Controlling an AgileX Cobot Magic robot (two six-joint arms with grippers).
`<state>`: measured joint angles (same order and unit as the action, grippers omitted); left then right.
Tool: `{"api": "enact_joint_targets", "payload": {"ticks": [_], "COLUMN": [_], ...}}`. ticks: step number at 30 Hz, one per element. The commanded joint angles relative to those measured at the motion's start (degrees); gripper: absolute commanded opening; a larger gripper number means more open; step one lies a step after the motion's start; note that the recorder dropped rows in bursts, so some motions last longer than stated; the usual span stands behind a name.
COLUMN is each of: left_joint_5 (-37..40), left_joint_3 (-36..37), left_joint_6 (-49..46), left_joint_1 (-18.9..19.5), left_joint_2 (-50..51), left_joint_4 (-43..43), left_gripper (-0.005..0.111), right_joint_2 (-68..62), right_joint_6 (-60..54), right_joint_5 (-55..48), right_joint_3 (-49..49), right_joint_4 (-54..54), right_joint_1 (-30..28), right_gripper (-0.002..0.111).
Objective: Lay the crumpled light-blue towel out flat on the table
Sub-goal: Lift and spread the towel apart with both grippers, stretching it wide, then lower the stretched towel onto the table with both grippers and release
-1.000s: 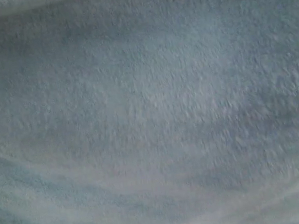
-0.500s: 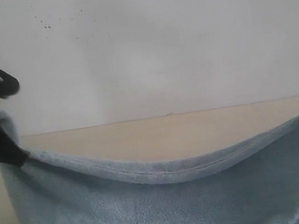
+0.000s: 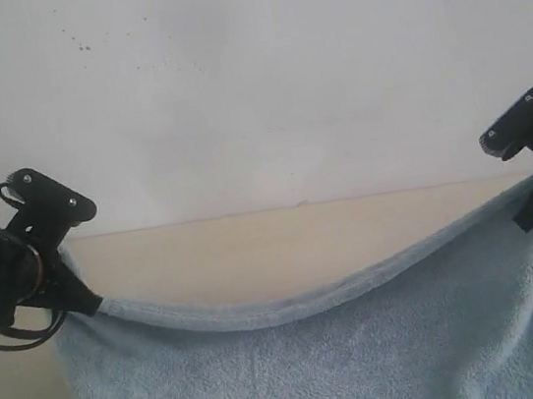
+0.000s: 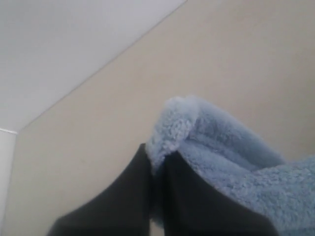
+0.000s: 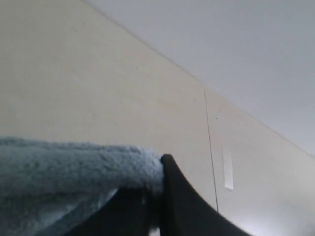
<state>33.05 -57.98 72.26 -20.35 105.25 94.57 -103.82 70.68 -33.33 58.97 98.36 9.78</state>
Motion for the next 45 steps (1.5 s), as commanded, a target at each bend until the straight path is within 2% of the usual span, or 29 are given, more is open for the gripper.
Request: {"api": "enact_joint_targets", "payload": {"ticks": [1,4,7,8,9,10,11,12,13,14,15,16,17,18,19,21,22,23,26,29,32,34,35,37,39,41,43,45], "left_joint_5": [-2.16,-7.81,-9.16,-8.53,-7.38,-3.85,-2.81,0.2,2.47,7.97,10.57,16.21,18.03,16.59,10.98,-5.39,-10.28,-11.0,-7.35,-2.11,0.34,-1.75,-3.45,-4.66,-4.42,-4.55,-4.7,-4.7], "left_joint_3": [-4.52,-6.31,-7.94,-8.86,-9.23,-9.81,-9.96,-10.06,-10.06,-10.06,-10.06,-10.06,-10.06,-10.06,-10.06,-10.06,-10.06,-10.06,-10.06,-11.16,-12.07,-12.17,-12.17,-12.44,-12.55,-12.55,-12.55,-12.55], "left_joint_6": [2.05,1.87,1.87,2.15,2.78,5.4,6.19,6.73,6.73,6.73,6.73,6.73,5.92,5.92,4.61,-5.23,-11.34,-13.16,-13.21,-8.99,-7.38,-7.38,-6.8,-5.38,-5.38,-5.38,-6.28,-10.13], "left_joint_1": [1.29,2.12,2.37,2.47,2.47,2.47,2.47,2.47,2.47,2.47,2.47,2.47,2.47,2.47,2.47,2.47,2.47,2.36,2.48,2.58,2.7,3.14,3.28,3.37,3.37,3.37,3.08,2.57], "left_joint_2": [2.59,4.14,5.74,6.6,7.11,7.68,7.8,7.8,7.8,7.68,7.55,7.42,7.32,6.79,6.15,4.63,4.45,4.45,4.45,4.45,4.45,4.45,4.55,5.1,5.48,5.6,4.79,3.51], "left_joint_4": [0.72,0.9,0.99,0.66,0.56,0.32,0.32,0.32,0.32,0.32,0.32,1.32,2.6,2.62,1.36,-6.39,-10.7,-12.12,-12.3,-10.92,-8.13,-5.44,-4.47,-3.61,-3.61,-4.49,-8.91,-15.06], "left_gripper": [0.004,0.009,0.026,0.042,0.049,0.061,0.065,0.072,0.073,0.074,0.074,0.073,0.073,0.073,0.073,0.073,0.072,0.069,0.059,0.053,0.059,0.07,0.076,0.085,0.087,0.087,0.087,0.08], "right_joint_2": [-4.18,-6.19,-7.49,-7.94,-7.98,-8.12,-8.16,-8.16,-8.16,-7.71,-7.38,-6.0,-4.81,-2.94,-1.12,2.24,3.79,4.63,5.27,5.27,5.09,4.78,4.5,3.94,3.37,3.09,2.76,2.54], "right_joint_6": [5.84,9.65,10.62,10.52,10.52,10.52,10.74,10.83,11.1,11.26,11.26,11.26,11.26,11.26,11.26,11.26,11.26,11.26,9.77,1.17,-9.79,-15.38,-17.04,-17.45,-17.66,-17.66,-17.66,-17.78], "right_joint_5": [-1.15,-0.25,1.4,4.24,5.95,10.15,11.59,12.48,11.74,9.23,8.77,7.71,7.38,7.38,7.38,7.5,7.49,7.62,7.78,9.7,12.2,13.21,13.5,13.54,12.98,11.63,10.09,8.54], "right_joint_3": [4.61,6.6,8.04,8.52,8.56,8.56,8.56,8.56,8.56,8.56,8.56,8.56,8.56,8.56,8.56,8.56,8.56,8.56,8.56,8.44,8.34,8.34,8.34,8.34,8.34,8.34,8.34,8.34], "right_joint_4": [1.59,1.59,1.59,1.59,1.59,1.59,1.59,1.59,1.59,1.59,1.59,1.59,1.59,1.59,1.59,1.59,-1.08,-4.05,-13.75,-24.62,-34.43,-38.24,-39.5,-40.07,-41.63,-43.06,-44.04,-44.64], "right_joint_1": [-1.88,-3.85,-6.09,-7.58,-8.23,-9.65,-10.12,-10.84,-10.84,-10.84,-10.84,-10.84,-10.84,-10.84,-10.84,-10.84,-10.84,-10.84,-10.84,-10.84,-10.84,-10.84,-10.84,-10.84,-10.84,-10.84,-10.84,-10.84], "right_gripper": [0.0,0.0,0.001,0.008,0.012,0.025,0.032,0.048,0.054,0.061,0.062,0.062,0.062,0.06,0.06,0.06,0.06,0.06,0.055,0.039,0.018,0.004,0.0,0.0,0.0,0.0,0.0,0.0]}}
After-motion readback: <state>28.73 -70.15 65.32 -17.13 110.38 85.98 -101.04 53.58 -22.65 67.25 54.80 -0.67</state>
